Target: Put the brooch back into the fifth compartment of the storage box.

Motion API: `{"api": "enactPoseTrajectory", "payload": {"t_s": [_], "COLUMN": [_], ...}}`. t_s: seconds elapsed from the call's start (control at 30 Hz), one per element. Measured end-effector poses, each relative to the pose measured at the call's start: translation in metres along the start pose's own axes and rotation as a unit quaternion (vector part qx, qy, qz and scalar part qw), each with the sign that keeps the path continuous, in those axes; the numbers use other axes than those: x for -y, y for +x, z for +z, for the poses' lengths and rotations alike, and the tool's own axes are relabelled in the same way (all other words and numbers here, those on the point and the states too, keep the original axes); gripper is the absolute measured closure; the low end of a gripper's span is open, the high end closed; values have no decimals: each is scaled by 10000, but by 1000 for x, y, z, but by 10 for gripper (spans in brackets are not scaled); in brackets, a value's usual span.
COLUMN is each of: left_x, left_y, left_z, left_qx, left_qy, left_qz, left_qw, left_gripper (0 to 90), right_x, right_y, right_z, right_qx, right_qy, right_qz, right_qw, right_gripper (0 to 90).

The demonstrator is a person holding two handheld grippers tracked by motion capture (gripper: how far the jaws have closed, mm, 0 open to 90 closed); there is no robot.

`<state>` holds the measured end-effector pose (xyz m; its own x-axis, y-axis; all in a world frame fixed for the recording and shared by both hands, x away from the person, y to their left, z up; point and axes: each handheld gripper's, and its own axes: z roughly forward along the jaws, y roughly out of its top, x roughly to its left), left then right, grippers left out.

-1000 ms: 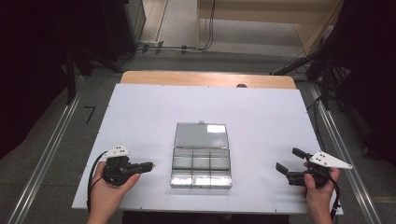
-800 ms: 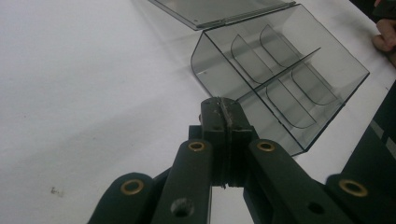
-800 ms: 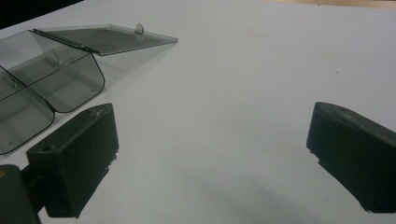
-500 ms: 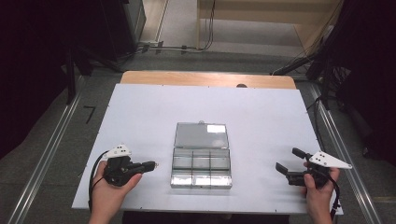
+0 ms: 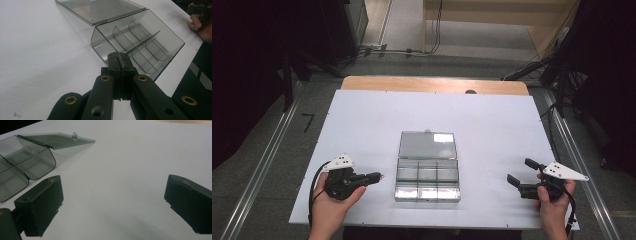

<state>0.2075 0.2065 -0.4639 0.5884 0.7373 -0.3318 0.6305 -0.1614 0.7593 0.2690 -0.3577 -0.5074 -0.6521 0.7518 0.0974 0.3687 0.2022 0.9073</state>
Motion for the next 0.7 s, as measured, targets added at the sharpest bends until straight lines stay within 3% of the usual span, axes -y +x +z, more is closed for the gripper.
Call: {"api": "enactPoseTrajectory", "payload": {"t_s": [0.7], "left_x": [-4], "left_y": [-12], "left_z": [8], "left_qx": [114], "left_qy": [9], "left_qz": [116], "left_qw": [9999], "left_gripper": [900], "right_x": [0], "right_y": [0], "right_z": [-1], "right_qx": [-31], "right_qy": [-14], "right_qz": [-1], "right_qw": [10000], "right_gripper": [9]}}
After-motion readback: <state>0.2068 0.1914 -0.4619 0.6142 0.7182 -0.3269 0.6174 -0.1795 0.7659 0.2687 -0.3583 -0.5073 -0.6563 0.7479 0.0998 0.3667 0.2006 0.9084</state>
